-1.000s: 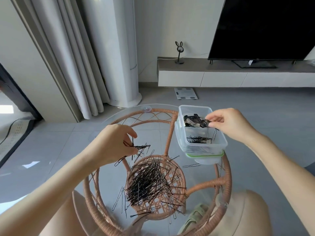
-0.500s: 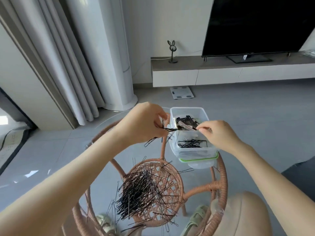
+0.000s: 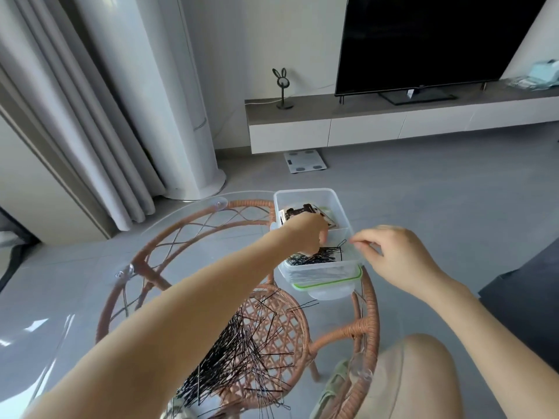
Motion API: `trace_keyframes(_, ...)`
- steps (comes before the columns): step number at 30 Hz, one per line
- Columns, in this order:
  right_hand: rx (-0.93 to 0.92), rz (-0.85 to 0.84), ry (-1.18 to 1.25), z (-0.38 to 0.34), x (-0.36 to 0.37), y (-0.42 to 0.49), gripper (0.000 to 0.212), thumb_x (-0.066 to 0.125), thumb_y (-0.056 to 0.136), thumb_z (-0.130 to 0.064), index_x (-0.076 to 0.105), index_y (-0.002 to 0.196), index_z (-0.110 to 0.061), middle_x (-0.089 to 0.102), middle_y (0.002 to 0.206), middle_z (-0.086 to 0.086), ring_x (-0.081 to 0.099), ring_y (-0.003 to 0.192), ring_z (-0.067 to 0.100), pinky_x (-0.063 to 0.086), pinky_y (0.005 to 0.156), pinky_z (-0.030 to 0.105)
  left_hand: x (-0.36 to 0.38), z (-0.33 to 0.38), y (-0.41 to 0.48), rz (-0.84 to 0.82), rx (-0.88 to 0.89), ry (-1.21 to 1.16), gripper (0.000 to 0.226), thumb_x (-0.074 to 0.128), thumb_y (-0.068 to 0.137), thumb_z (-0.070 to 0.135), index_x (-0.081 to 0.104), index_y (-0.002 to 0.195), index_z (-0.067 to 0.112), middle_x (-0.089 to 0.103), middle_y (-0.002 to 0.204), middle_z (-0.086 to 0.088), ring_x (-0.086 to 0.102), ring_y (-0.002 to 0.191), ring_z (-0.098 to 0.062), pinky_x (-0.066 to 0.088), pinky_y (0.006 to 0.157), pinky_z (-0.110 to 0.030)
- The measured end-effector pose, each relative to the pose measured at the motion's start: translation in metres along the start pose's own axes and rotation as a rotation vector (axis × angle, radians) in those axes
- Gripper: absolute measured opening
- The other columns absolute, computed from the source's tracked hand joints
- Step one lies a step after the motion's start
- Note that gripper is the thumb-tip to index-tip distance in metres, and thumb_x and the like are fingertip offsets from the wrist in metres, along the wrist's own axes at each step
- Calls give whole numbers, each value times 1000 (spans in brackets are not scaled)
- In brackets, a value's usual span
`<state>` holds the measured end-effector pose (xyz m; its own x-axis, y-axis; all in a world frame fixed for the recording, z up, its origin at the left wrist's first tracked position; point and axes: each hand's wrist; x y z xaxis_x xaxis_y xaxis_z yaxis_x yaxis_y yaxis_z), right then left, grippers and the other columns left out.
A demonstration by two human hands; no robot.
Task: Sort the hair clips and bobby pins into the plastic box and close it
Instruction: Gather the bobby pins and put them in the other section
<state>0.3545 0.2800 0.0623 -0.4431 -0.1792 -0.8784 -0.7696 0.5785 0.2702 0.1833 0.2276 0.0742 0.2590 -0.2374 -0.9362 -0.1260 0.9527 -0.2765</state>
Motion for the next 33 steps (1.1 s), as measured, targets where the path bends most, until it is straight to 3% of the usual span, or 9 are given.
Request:
trace_keyframes(4, -47, 7, 29, -14, -2, -9, 14, 62, 83, -12, 73, 92, -15, 73, 86, 1, 64, 78, 19, 43, 70, 24, 4, -8, -4, -12, 19, -19, 37, 67, 78, 14, 65, 115, 14, 65, 120, -2, 59, 110, -22, 48, 96, -34)
trace_keyframes(8, -50, -45, 177, -35, 10, -30, 14, 63, 83, -13, 73, 93, -16, 72, 88, -6, 61, 72, 2, 40, 68, 5, -6, -20, -32, 165, -4, -186, 23, 58, 87, 25, 72, 101, 12, 70, 108, -4, 65, 99, -22, 50, 88, -30)
trace_keyframes(11, -120, -205, 138, -51, 44, -53, 25, 54, 88, -15, 66, 110, -18, 70, 108, -1, 61, 102, 12, 38, 86, 13, -2, -34, -67, 326, -74, -314, 28, 52, 92, 28, 70, 103, 11, 71, 109, -5, 66, 97, -21, 50, 87, -30)
trace_keyframes(14, -133, -329, -22, -55, 81, -70, 44, 46, 92, -16, 40, 136, -12, 43, 142, 1, 34, 134, 16, 20, 108, 22, 23, -60, -108, 434, -142, -327, 31, 46, 95, 29, 67, 111, 14, 66, 120, -1, 62, 106, -19, 47, 92, -28)
trace_keyframes(16, -111, -343, -174, -61, 98, -79, 60, 62, 80, -9, 39, 135, -5, 44, 142, 9, 34, 134, 24, 22, 111, 30, 50, -81, -131, 446, -225, -289, 35, 41, 96, 33, 63, 118, 18, 59, 131, 2, 55, 119, -18, 41, 98, -27)
trace_keyframes(20, -51, -259, -196, -96, 121, -98, 78, 83, 40, -4, 61, 115, -3, 66, 116, 13, 61, 109, 26, 46, 94, 35, 111, -113, -171, 366, -399, -300, 44, 27, 97, 41, 42, 137, 29, 34, 150, 3, 24, 143, -19, 19, 117, -37)
trace_keyframes(25, -91, -177, 80, -125, 126, -89, 54, 54, 74, 12, 52, 125, -3, 59, 127, 12, 52, 120, 27, 34, 108, 37, 152, -102, -193, 414, -375, -426, 62, 19, 91, 60, 32, 142, 28, 24, 154, 5, 5, 146, -13, 0, 120, -31)
trace_keyframes(28, -7, -68, 151, -119, 131, -57, 34, 45, 89, -9, 54, 122, -1, 58, 127, 15, 50, 121, 28, 26, 106, 27, 161, -86, -198, 493, -359, -493, 72, 14, 82, 66, 33, 142, 28, 27, 153, 5, 8, 146, -10, 1, 120, -30)
trace_keyframes(33, 202, -32, 352, -135, 160, -45, 50, 29, 92, -35, 59, 114, -2, 60, 122, 15, 49, 120, 27, 33, 104, 31, 162, -60, -183, 702, -542, -619, 48, 28, 97, 40, 49, 132, 15, 48, 142, -6, 28, 141, -21, 16, 120, -39)
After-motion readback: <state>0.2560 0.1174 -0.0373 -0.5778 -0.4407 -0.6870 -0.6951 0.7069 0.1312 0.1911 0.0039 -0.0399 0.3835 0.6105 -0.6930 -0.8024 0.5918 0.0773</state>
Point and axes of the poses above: each hand's wrist, its own y-axis towards the middle knuckle, its own x-axis out of the palm, z = x × y
